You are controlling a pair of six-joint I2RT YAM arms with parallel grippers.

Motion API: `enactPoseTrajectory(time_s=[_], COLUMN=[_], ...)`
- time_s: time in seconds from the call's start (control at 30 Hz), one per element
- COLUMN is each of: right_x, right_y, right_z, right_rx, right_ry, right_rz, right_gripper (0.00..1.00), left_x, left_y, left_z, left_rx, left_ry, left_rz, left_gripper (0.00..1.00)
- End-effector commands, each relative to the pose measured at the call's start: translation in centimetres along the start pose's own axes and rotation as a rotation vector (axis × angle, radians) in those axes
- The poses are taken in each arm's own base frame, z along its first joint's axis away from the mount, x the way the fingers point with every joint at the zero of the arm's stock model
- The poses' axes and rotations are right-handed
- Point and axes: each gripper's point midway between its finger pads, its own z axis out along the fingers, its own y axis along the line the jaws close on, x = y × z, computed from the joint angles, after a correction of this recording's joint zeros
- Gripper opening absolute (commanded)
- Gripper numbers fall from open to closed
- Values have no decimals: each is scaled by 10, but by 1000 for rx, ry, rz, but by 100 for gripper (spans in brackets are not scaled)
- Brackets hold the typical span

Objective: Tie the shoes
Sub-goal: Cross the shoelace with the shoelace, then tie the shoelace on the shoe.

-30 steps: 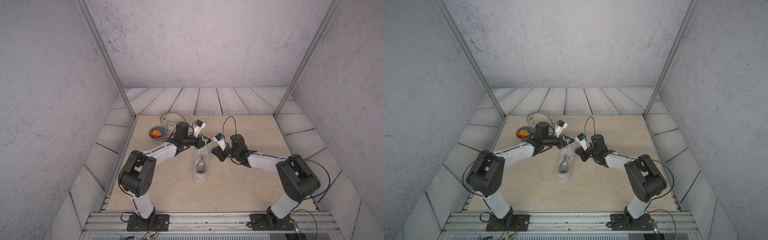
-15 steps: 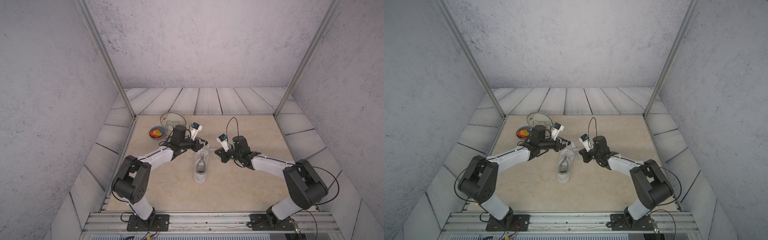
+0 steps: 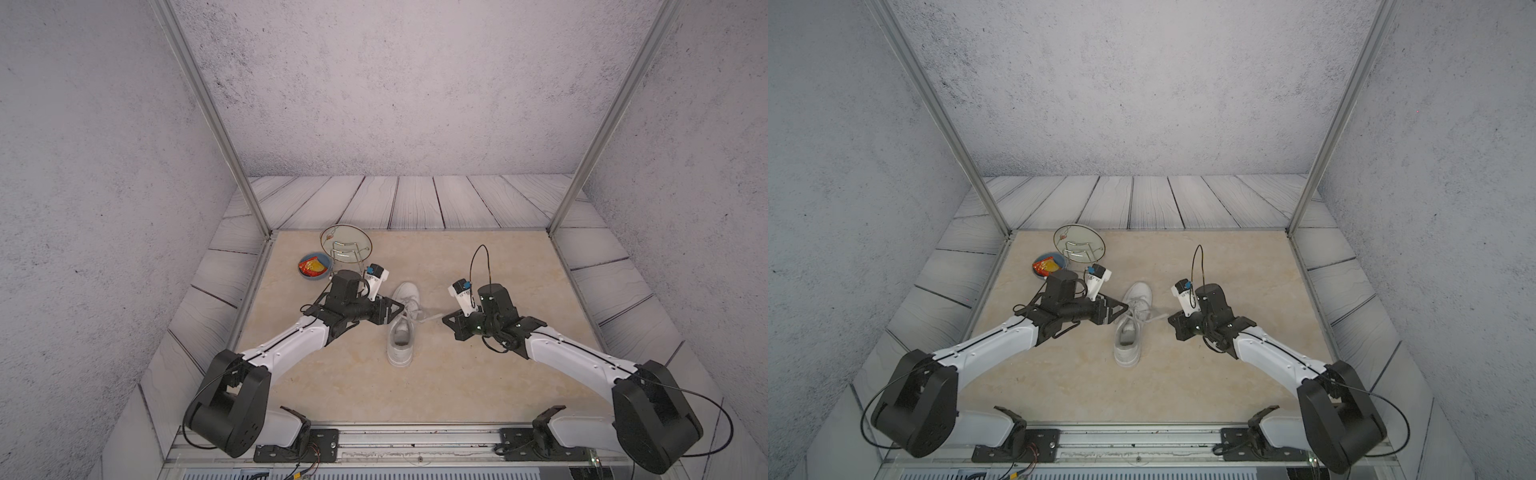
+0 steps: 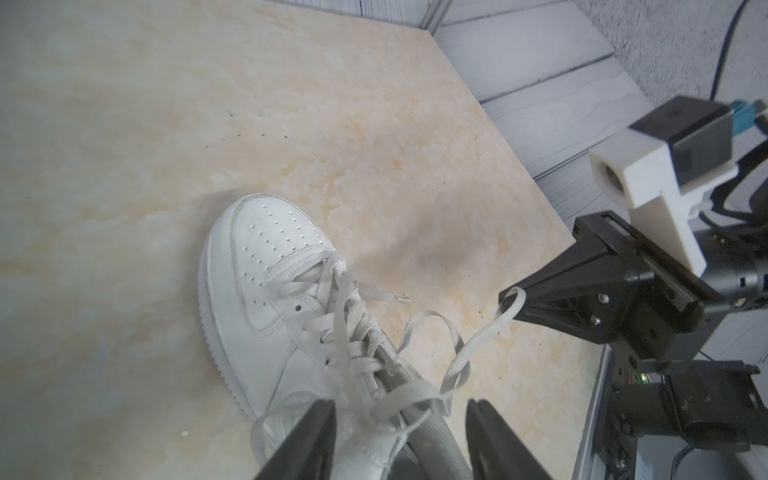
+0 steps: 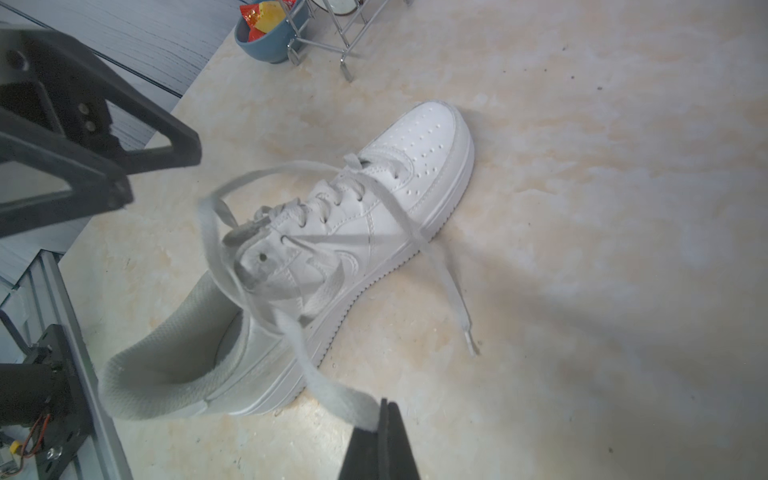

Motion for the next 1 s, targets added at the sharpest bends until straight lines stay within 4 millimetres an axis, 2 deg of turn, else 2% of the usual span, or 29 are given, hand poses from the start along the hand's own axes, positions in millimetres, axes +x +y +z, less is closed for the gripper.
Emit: enactPoseTrajectory(time_s=[0.0, 0.1, 0.2, 0.43, 0.53, 0.7, 0.87, 0.97], right_x=[21, 37, 46, 47, 45, 45, 44, 43], right_y=[-3, 2, 4, 5, 5, 3, 4, 4], right_z=[-12, -16, -18, -16, -16, -16, -15, -16], right_rx=[47, 40, 36, 33, 37, 47, 43, 45], right_ry=[38, 48, 49, 30, 27, 25, 26, 22], right_rz=[102, 142, 156, 153, 144, 138, 136, 135], right_gripper=[0, 0, 0, 0, 0, 0, 0, 0], left_x=[25, 22, 6, -21, -21, -8, -3, 1], left_y=[16, 20, 19, 17, 15, 18, 23, 26], left_z=[-12, -20, -18, 14, 33, 55, 65, 69], left_rx=[-103, -160, -166, -154, -131, -152, -174, -179], left_ry=[65, 58, 52, 202, 287, 425, 495, 517], left_rz=[-53, -54, -31, 48, 76, 146, 166, 160], left_gripper=[60, 62, 62, 58, 56, 55, 51, 45])
